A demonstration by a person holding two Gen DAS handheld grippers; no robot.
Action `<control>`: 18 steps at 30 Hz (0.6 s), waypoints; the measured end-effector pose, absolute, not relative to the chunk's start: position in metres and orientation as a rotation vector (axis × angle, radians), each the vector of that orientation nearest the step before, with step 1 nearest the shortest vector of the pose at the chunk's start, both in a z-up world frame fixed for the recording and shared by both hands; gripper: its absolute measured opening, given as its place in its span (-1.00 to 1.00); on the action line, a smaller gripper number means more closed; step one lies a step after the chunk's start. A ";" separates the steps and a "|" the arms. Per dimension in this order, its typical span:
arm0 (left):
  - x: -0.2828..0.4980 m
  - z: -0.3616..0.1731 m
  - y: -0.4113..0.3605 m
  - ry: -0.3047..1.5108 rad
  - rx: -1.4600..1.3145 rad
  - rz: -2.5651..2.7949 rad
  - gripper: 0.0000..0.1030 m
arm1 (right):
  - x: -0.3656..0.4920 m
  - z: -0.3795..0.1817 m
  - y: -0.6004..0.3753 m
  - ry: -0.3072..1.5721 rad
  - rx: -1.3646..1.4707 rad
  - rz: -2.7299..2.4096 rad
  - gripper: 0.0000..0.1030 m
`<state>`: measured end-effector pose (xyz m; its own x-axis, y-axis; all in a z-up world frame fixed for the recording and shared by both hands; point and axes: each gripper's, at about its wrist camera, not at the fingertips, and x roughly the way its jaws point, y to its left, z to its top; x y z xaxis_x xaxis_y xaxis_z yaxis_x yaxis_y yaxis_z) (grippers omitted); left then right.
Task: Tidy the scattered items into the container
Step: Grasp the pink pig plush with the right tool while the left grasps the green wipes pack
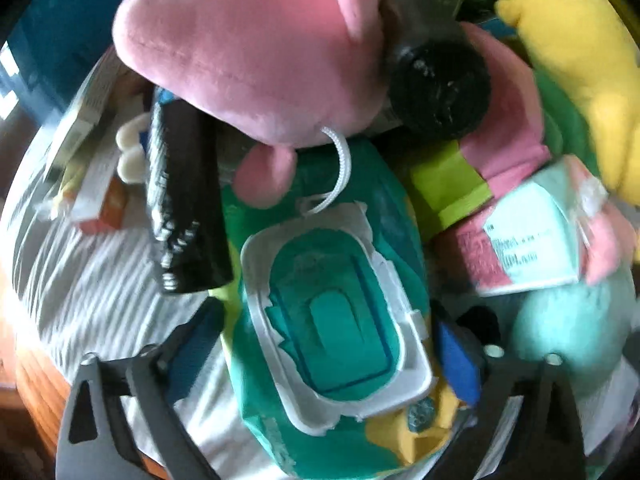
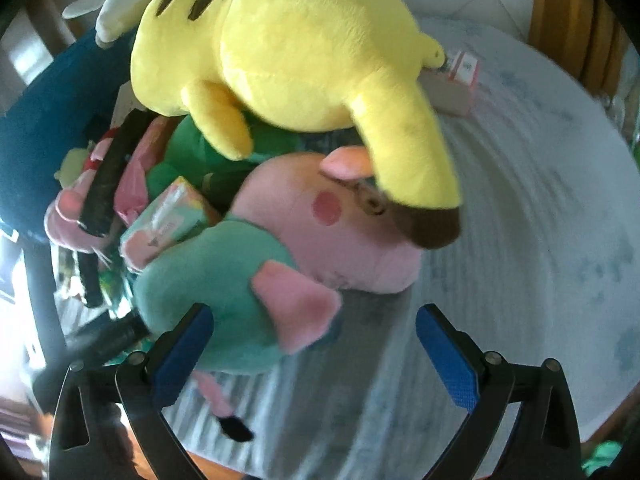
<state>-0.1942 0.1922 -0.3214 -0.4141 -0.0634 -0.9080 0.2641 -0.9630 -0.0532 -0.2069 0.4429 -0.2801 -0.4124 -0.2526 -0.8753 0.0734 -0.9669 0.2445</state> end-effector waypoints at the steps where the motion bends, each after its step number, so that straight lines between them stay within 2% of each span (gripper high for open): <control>1: -0.191 -0.320 0.188 0.260 1.577 -2.479 0.49 | -0.207 -0.281 0.440 -0.276 1.579 -2.466 0.99; 3: -0.184 -0.317 0.178 0.220 1.579 -2.491 0.41 | -0.208 -0.280 0.434 -0.324 1.579 -2.457 1.00; 8: -0.171 -0.311 0.159 0.142 1.592 -2.519 0.40 | -0.213 -0.282 0.417 -0.408 1.619 -2.457 1.00; 11: -0.173 -0.313 0.154 0.137 1.616 -2.535 0.56 | -0.219 -0.288 0.411 -0.477 1.636 -2.473 1.00; 13: -0.176 -0.316 0.150 0.154 1.628 -2.532 0.89 | -0.226 -0.296 0.410 -0.557 1.645 -2.456 1.00; 14: -0.178 -0.318 0.145 0.182 1.631 -2.521 0.97 | -0.229 -0.300 0.409 -0.590 1.647 -2.444 1.00; 18: -0.183 -0.322 0.139 0.244 1.629 -2.538 0.95 | -0.247 -0.316 0.405 -0.643 1.638 -2.412 1.00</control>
